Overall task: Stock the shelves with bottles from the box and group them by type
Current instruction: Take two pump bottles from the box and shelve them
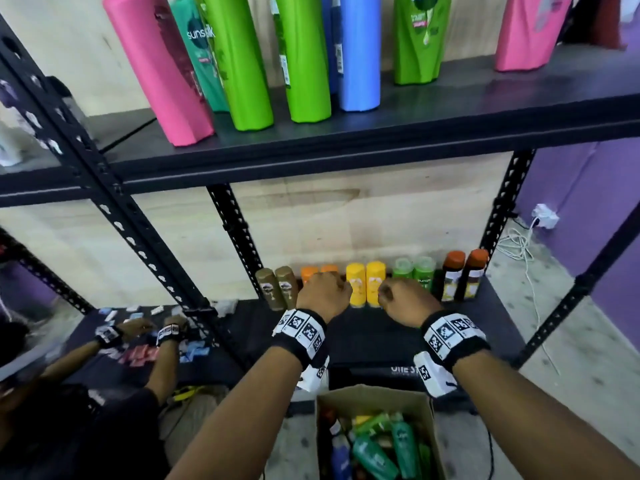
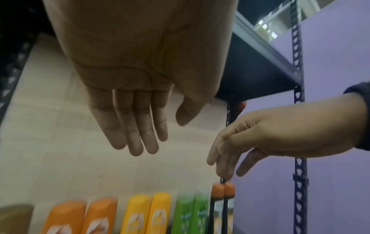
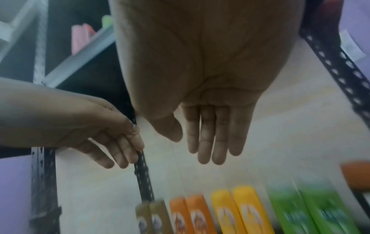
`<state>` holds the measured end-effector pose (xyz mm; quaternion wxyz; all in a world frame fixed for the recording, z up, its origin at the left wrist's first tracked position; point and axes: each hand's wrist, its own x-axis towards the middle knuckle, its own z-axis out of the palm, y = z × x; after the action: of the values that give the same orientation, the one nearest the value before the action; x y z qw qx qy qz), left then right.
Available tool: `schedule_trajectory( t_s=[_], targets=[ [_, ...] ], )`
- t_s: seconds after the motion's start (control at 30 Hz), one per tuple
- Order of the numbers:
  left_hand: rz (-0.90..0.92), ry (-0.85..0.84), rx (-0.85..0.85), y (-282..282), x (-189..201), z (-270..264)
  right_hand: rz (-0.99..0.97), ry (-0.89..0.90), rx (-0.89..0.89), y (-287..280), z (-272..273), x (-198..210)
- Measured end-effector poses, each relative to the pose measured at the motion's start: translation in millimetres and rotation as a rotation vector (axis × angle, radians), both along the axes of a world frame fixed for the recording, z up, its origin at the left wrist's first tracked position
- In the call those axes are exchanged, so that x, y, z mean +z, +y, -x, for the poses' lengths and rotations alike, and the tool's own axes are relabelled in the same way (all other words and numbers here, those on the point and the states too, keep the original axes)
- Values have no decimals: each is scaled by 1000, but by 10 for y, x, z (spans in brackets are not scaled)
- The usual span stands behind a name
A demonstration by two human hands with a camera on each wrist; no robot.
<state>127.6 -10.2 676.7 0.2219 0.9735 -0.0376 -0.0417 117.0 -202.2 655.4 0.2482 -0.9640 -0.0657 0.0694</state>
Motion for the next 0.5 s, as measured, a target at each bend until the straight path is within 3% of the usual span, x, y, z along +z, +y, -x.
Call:
schedule_trajectory(
  t_s=[0.23, 0.5],
  targets=[
    [-56, 330, -8, 79, -970, 319, -13, 315, -16, 13, 378, -841],
    [-149, 574, -30, 213, -1820, 875, 84, 467, 22, 127, 811, -1415]
  ],
)
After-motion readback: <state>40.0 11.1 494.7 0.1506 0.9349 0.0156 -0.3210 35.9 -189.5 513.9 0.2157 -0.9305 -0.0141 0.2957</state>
